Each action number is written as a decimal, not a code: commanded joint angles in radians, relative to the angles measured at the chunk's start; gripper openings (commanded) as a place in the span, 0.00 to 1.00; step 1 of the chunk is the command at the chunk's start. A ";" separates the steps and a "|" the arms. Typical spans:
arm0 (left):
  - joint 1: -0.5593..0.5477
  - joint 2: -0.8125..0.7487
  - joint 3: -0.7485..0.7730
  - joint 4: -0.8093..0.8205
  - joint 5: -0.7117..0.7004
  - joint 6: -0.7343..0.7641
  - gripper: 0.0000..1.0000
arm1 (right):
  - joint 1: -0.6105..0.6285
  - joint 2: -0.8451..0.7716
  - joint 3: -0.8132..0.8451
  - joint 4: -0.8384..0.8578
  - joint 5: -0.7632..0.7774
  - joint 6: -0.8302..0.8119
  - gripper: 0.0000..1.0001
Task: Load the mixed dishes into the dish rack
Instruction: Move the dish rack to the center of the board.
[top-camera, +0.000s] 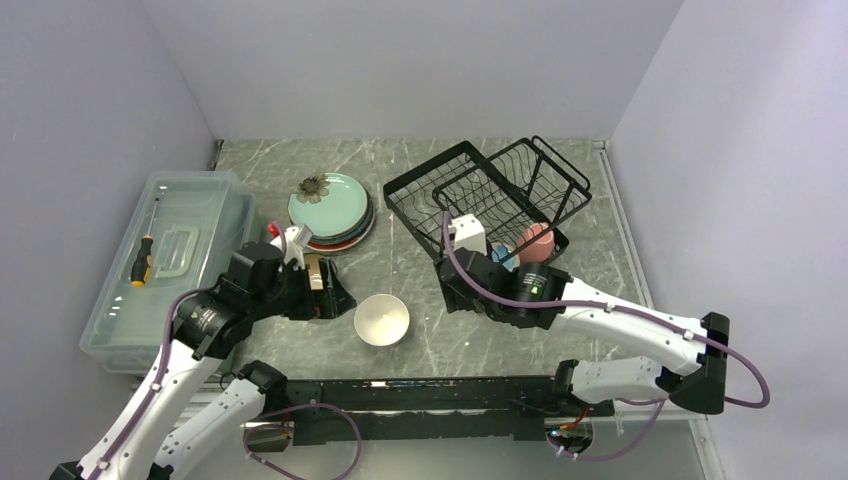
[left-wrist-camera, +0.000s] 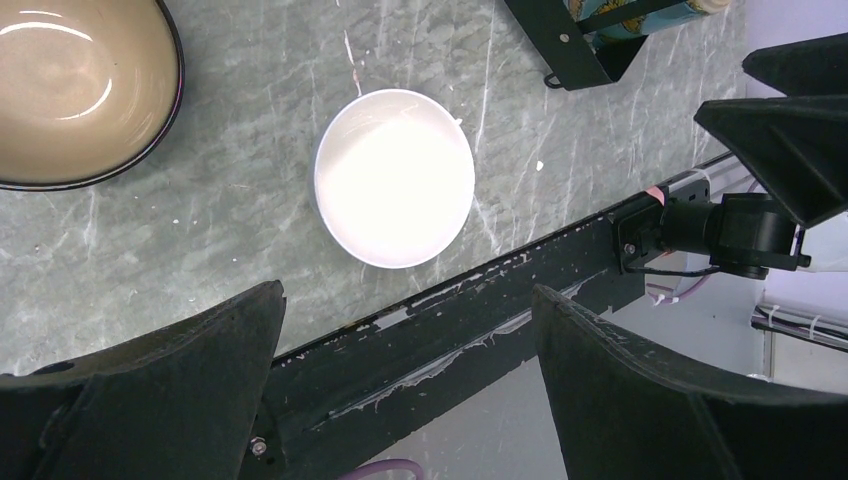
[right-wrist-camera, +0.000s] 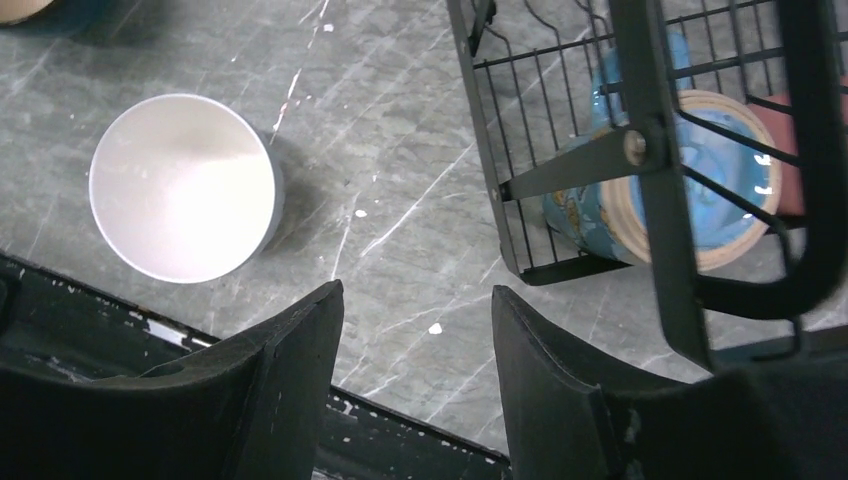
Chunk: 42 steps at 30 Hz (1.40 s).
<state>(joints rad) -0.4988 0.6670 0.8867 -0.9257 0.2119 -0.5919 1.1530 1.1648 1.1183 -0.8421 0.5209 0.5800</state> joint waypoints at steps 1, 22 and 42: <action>0.003 -0.014 0.008 0.020 0.006 -0.006 0.99 | -0.010 -0.042 -0.001 -0.014 0.083 0.037 0.59; 0.004 -0.019 0.005 0.022 0.009 -0.005 0.99 | -0.324 -0.102 -0.056 0.114 -0.021 -0.043 0.59; 0.003 -0.021 0.001 0.030 0.018 0.004 0.99 | -0.449 -0.151 -0.025 0.100 -0.170 -0.123 0.59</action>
<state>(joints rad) -0.4988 0.6559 0.8867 -0.9253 0.2127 -0.5915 0.7136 1.0386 1.0458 -0.7471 0.4076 0.5148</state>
